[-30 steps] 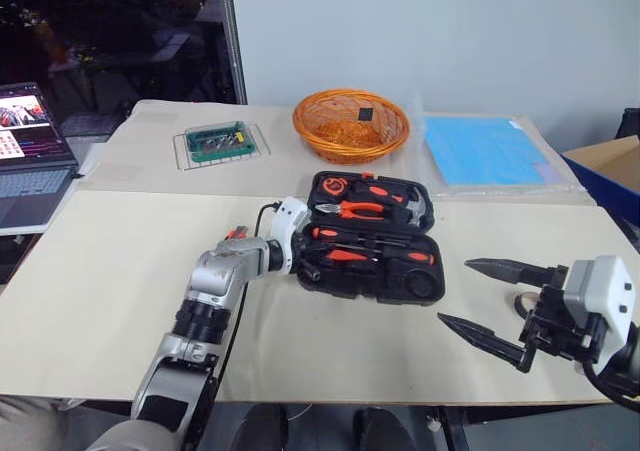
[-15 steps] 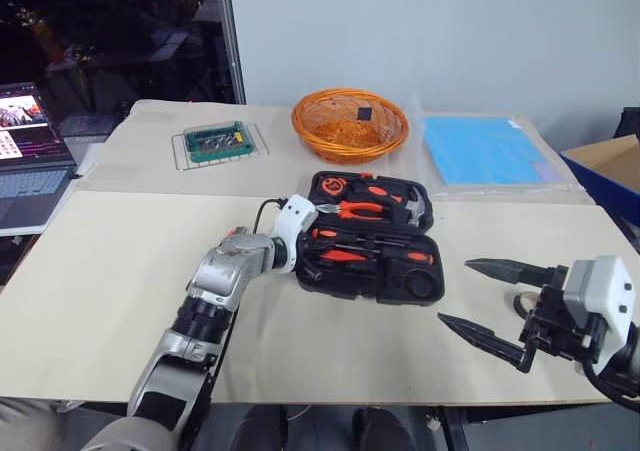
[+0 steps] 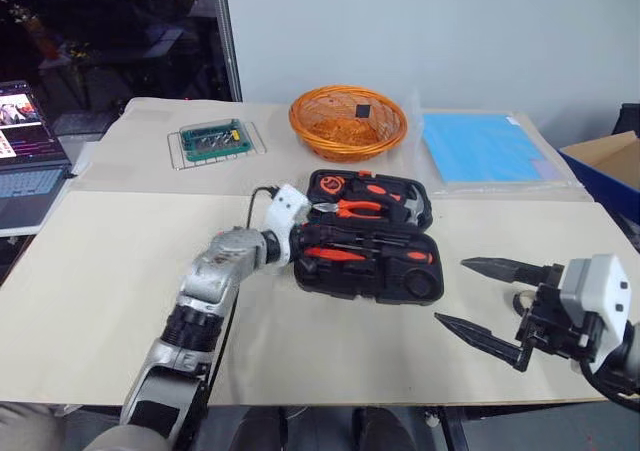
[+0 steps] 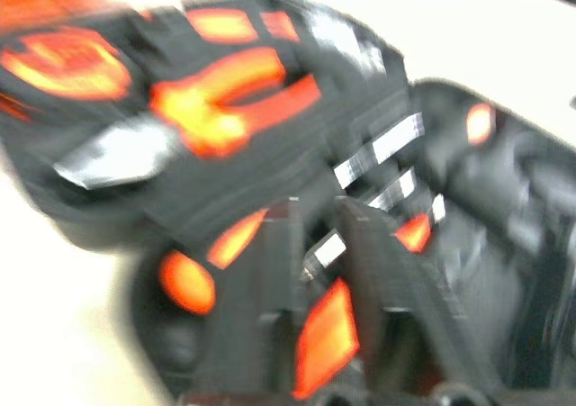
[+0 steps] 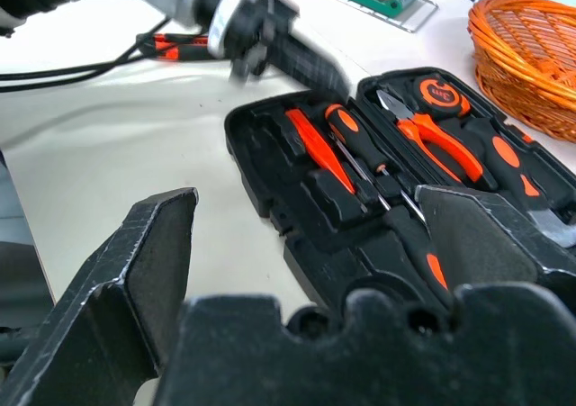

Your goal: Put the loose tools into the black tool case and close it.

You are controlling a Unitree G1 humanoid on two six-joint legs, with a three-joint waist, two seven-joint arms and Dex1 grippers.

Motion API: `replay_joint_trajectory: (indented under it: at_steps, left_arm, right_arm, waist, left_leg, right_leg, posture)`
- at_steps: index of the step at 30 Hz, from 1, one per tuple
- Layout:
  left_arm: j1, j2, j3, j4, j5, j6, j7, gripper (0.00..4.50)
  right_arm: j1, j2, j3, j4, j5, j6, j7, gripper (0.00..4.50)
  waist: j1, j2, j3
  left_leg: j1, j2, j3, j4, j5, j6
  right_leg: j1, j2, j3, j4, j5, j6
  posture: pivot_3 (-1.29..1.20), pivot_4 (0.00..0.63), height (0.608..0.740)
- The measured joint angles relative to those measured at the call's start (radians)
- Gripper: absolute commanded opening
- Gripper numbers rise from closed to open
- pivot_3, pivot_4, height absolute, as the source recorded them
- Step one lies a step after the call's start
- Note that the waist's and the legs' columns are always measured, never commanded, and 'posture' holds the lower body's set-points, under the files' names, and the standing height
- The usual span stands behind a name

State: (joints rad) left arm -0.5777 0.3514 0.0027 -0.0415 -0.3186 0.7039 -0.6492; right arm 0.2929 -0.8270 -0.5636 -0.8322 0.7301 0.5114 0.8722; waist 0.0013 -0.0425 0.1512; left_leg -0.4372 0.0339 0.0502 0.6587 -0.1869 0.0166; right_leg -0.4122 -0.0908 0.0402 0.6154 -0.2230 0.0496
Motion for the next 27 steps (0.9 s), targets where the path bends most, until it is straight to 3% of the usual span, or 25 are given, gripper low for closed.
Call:
replay_joint_trajectory:
  at_steps: [4, 6, 9, 15, 19, 20, 24, 27]
  left_arm:
    - [0.101, 0.104, 0.139, -0.102, -0.002, 0.043, 0.06, 3.68]
    - [0.202, 0.204, 0.189, -0.131, -0.001, 0.078, 0.056, 4.38]
    - [0.291, 0.33, 0.211, -0.129, 0.004, 0.146, 0.025, 4.46]
    - [0.302, 0.362, 0.15, -0.13, 0.005, 0.193, 0.014, 4.46]
    - [0.3, 0.345, 0.123, -0.137, -0.001, 0.23, 0.022, 3.51]
    - [0.297, 0.343, 0.123, -0.139, -0.002, 0.237, 0.027, 2.95]
    - [0.298, 0.336, 0.12, -0.151, -0.002, 0.253, 0.037, 1.75]
    - [0.304, 0.331, 0.117, -0.157, -0.001, 0.241, 0.041, 1.72]
  right_arm:
    - [-0.02, 0.001, 0.021, 0.021, -0.001, -0.011, 0.005, 4.5]
    - [-0.044, 0.002, 0.052, 0.035, -0.001, -0.025, 0.013, 4.5]
    - [-0.074, 0.002, 0.101, 0.084, -0.013, -0.036, 0.024, 4.5]
    - [-0.114, 0.002, 0.126, 0.105, -0.023, -0.066, 0.04, 4.5]
    - [-0.113, 0.002, 0.126, 0.108, -0.032, -0.067, 0.04, 4.5]
    - [-0.111, 0.002, 0.126, 0.108, -0.037, -0.067, 0.041, 4.5]
    - [-0.106, 0.002, 0.126, 0.108, -0.04, -0.067, 0.041, 4.5]
    - [-0.1, 0.002, 0.126, 0.107, -0.041, -0.067, 0.041, 4.5]
  waist:
    - [0.001, 0.0, 0.0]
    - [-0.005, 0.0, 0.0]
    - [0.002, -0.001, 0.001]
    - [0.02, -0.001, 0.001]
    - [0.012, -0.002, 0.001]
    - [0.011, -0.002, 0.001]
    - [0.011, -0.001, 0.001]
    - [0.011, -0.001, 0.001]
  left_leg:
    - [0.0, 0.0, 0.002, 0.0, 0.0, 0.0]
    - [0.0, 0.001, 0.002, 0.0, 0.0, 0.0]
    - [0.0, 0.001, 0.002, 0.0, -0.001, -0.001]
    - [-0.002, 0.001, 0.005, 0.0, -0.005, -0.008]
    - [-0.005, 0.001, 0.006, 0.0, 0.0, 0.0]
    - [-0.005, 0.001, 0.006, 0.0, 0.0, 0.0]
    - [-0.004, 0.001, 0.007, 0.0, 0.0, 0.0]
    - [-0.004, 0.001, 0.008, 0.0, 0.0, 0.0]
  right_leg:
    - [0.0, 0.0, -0.001, 0.0, 0.0, 0.001]
    - [-0.001, 0.0, 0.0, 0.0, -0.002, -0.003]
    - [-0.006, -0.003, -0.001, 0.0, -0.002, -0.003]
    - [-0.007, -0.006, -0.002, -0.002, 0.0, -0.004]
    - [-0.008, -0.005, -0.001, 0.0, 0.0, -0.004]
    - [-0.008, -0.003, -0.001, 0.0, 0.0, -0.004]
    - [-0.008, -0.003, -0.001, 0.002, 0.0, -0.004]
    - [-0.008, -0.003, -0.001, 0.002, 0.0, -0.004]
  posture:
    - [0.0, 0.15, 0.74]
    - [0.0, 0.15, 0.74]
    - [0.0, 0.15, 0.74]
    - [0.0, 0.15, 0.74]
    - [0.0, 0.15, 0.74]
    - [0.0, 0.15, 0.74]
    - [0.0, 0.15, 0.74]
    - [0.0, 0.15, 0.74]
